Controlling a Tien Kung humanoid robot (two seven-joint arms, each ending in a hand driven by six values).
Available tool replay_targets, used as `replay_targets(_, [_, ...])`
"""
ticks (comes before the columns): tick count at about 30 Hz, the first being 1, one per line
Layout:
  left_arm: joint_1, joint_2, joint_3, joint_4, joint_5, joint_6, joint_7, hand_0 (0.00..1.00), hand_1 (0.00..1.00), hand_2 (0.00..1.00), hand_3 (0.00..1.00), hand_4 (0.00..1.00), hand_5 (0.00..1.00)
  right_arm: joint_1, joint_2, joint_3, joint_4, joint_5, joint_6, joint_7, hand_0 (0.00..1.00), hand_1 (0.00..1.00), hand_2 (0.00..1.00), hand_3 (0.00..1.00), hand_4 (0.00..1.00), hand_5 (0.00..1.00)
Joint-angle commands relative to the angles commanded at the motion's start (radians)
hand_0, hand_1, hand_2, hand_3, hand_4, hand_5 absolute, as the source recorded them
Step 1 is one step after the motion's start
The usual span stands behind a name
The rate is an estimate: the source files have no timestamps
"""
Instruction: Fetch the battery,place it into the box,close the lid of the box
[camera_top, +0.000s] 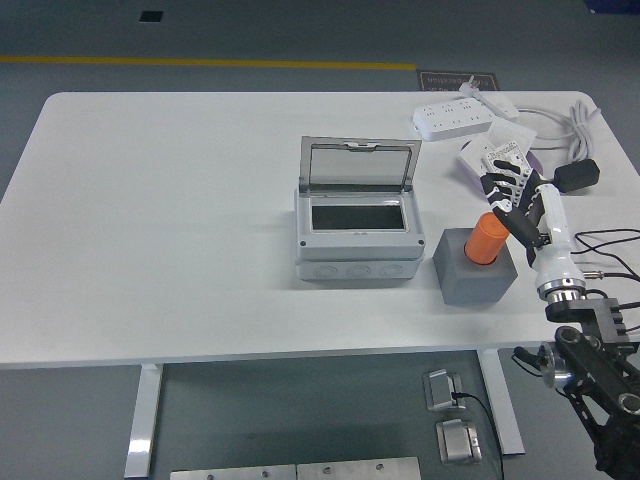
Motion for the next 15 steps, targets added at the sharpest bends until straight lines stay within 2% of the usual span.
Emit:
replay_targets(1, [0.0,0.0,0.0,0.0,0.0,0.0,0.0,0.436,0.568,0.52,0.481,0.198,0.002,0.0,0.001,-0.003,-0.003,0.002,-0.001,0.001,0.564,0.587,0.6,0.647,0.8,0.422])
replay_targets(15, [-0.006,-0.001,0.001,0.0,0.005,-0.002,0.001,0.435,0.565,0.52,0.48,0.195,0.002,0.005,0.014,-0.049,-0.058,0.03,-0.006,0.015,0.538,0.566,0.572,0.623,0.785,0.404])
